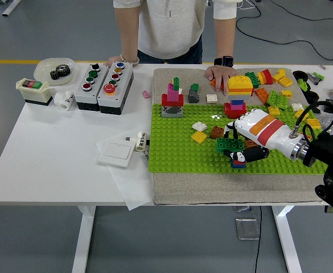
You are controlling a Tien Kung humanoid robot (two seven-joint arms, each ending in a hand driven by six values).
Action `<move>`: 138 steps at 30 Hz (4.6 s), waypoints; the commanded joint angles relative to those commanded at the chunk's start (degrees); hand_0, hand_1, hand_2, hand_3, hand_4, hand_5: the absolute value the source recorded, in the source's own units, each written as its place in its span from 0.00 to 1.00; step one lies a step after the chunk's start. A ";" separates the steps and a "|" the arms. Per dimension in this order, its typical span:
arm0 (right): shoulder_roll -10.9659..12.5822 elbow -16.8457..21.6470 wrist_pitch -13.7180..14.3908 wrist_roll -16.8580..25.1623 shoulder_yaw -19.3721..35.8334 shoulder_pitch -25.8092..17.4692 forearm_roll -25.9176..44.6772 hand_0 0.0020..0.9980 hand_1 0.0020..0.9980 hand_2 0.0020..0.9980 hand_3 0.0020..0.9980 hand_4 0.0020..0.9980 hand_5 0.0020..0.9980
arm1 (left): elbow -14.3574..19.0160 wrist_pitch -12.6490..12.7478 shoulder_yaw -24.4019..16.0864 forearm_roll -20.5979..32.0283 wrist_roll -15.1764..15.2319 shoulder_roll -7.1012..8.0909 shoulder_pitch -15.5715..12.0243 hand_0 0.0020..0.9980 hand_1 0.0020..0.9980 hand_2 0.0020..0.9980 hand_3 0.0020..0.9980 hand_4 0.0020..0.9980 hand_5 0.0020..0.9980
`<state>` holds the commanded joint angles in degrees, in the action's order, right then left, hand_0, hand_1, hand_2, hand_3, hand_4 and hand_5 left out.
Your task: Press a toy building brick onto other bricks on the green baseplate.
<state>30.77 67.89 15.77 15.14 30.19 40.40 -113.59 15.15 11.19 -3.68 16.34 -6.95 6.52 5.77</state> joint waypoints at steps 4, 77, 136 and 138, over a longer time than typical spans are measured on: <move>0.03 -0.46 0.73 1.05 0.44 -0.64 1.17 0.29 0.31 0.42 0.49 0.60 0.41 | 0.00 0.01 -0.05 0.00 -0.02 -0.04 0.03 0.54 0.62 0.78 0.80 0.85 0.81; -1.82 -10.77 2.92 8.90 0.64 -1.02 0.49 0.40 0.37 0.45 0.49 0.62 0.40 | 0.14 0.22 -2.14 -3.27 -1.23 -0.24 -0.19 0.55 0.63 0.79 0.80 0.85 0.82; -1.97 -10.74 1.34 9.94 1.73 -1.18 0.07 0.40 0.41 0.48 0.52 0.69 0.33 | 0.07 -0.13 -2.16 -3.99 -1.39 -0.07 0.19 0.54 0.63 0.79 0.80 0.85 0.82; -1.99 -10.71 1.31 9.97 1.74 -1.23 0.08 0.40 0.41 0.48 0.52 0.69 0.33 | 0.07 -0.12 -2.19 -4.03 -1.40 -0.08 0.15 0.54 0.63 0.79 0.80 0.85 0.82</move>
<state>28.78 57.18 17.08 25.11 31.93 39.16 -113.51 15.22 11.07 -5.87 12.31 -8.35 6.44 5.92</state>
